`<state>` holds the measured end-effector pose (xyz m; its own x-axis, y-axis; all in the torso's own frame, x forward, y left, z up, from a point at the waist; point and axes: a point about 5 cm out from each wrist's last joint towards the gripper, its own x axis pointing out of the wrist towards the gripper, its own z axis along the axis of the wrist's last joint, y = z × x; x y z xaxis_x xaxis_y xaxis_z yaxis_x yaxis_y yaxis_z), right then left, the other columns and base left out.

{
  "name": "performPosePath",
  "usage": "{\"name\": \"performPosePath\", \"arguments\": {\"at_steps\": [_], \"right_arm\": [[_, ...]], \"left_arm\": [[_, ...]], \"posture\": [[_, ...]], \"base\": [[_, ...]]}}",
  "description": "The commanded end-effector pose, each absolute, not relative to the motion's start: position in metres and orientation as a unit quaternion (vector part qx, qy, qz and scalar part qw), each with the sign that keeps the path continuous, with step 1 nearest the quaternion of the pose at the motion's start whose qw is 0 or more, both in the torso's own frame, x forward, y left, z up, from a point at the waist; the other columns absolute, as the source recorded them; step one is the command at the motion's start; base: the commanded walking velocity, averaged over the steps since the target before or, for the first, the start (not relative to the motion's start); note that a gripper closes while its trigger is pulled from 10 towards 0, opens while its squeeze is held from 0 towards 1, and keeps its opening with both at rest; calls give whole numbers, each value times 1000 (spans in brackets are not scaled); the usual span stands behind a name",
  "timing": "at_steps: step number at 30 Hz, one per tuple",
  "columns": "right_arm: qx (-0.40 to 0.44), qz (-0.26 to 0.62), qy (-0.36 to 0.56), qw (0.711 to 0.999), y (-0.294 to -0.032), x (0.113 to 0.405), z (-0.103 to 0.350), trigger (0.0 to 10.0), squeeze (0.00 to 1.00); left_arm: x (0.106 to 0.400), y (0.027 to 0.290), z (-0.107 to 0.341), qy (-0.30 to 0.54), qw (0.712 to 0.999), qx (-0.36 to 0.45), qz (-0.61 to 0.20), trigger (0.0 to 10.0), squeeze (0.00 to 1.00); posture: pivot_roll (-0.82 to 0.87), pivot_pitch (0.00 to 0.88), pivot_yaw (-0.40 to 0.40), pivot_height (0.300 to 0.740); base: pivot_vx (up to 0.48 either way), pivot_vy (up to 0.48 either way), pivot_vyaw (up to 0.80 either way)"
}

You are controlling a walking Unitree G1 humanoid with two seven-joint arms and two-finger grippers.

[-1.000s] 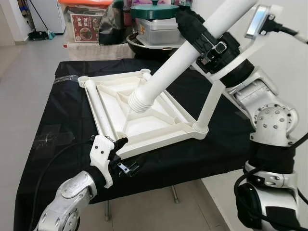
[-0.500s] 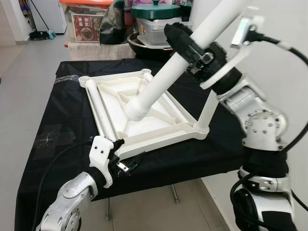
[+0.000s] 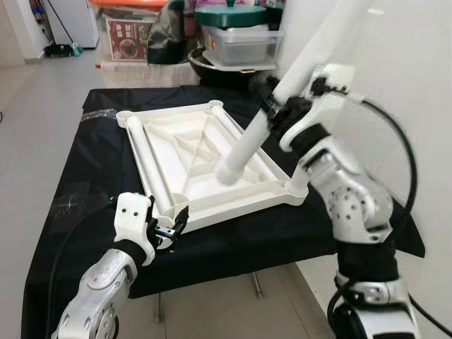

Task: Building children table

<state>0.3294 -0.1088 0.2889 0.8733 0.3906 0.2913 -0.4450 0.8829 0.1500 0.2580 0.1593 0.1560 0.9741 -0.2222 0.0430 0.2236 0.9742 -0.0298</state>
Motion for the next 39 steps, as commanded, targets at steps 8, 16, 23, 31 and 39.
{"name": "performPosePath", "arguments": {"at_steps": [8, 16, 23, 31, 39], "right_arm": [[115, 199, -118, 966, -101, 318, 268, 10000, 0], [88, 211, -125, 965, -95, 316, 268, 10000, 0], [143, 267, -150, 941, -82, 318, 293, 10000, 0], [132, 345, -168, 914, -51, 315, 312, 10000, 0], [93, 398, -156, 899, -40, 306, 303, 10000, 0]], "left_arm": [[256, 164, 160, -18, 997, -12, -76, 10000, 0], [261, 161, 157, -19, 996, 27, -82, 10000, 0], [259, 137, 168, -36, 968, -44, -244, 10000, 0], [264, 132, 168, -24, 939, 10, -343, 10000, 0], [271, 140, 179, -39, 940, 41, -336, 10000, 0]], "posture": [[90, 0, -85, 740], [90, 0, -82, 740], [75, 0, -77, 740], [68, 0, -67, 740], [66, 0, -68, 740]], "base": [[0, 0, 0], [0, 0, 0], [0, 0, 0], [0, 0, 0], [0, 0, 0]]}}
